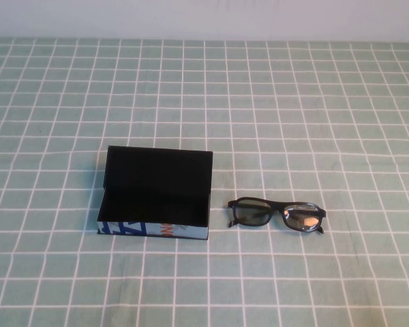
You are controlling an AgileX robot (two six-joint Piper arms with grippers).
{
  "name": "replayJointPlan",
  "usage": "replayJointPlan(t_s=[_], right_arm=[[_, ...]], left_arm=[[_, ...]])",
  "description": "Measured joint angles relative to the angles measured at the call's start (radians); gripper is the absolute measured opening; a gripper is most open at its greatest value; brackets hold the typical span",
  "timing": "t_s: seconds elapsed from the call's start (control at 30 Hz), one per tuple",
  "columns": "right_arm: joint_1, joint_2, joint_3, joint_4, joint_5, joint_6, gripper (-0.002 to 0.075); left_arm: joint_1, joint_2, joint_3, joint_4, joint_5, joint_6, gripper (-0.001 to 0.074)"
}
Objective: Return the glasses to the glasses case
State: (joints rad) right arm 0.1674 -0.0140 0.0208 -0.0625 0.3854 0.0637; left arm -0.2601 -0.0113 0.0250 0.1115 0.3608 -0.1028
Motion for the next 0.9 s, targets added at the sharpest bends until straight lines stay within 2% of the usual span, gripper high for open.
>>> replayJointPlan(t_s=[0.23,0.47,0.7,0.9], right_arm=[[0.0,0.0,0.0,0.0,-0.012,0.0,-0.0011],[0.0,0.0,0.006,0.0,-0.232,-0.002,-0.0011],[0.0,0.0,0.006,0.0,-0.446,-0.004,-0.0011],[0.0,0.0,0.006,0.0,-0.531,-0.004,-0.0011]], left_arm=[[0.0,0.0,0.0,0.011,0.0,0.0,0.0002],[0.0,0.0,0.0,0.015,-0.05,0.0,0.0002],[0.0,0.0,0.001,0.015,-0.239,0.0,0.0002],[0.0,0.0,0.001,0.018,-0.389,0.0,0.0002]])
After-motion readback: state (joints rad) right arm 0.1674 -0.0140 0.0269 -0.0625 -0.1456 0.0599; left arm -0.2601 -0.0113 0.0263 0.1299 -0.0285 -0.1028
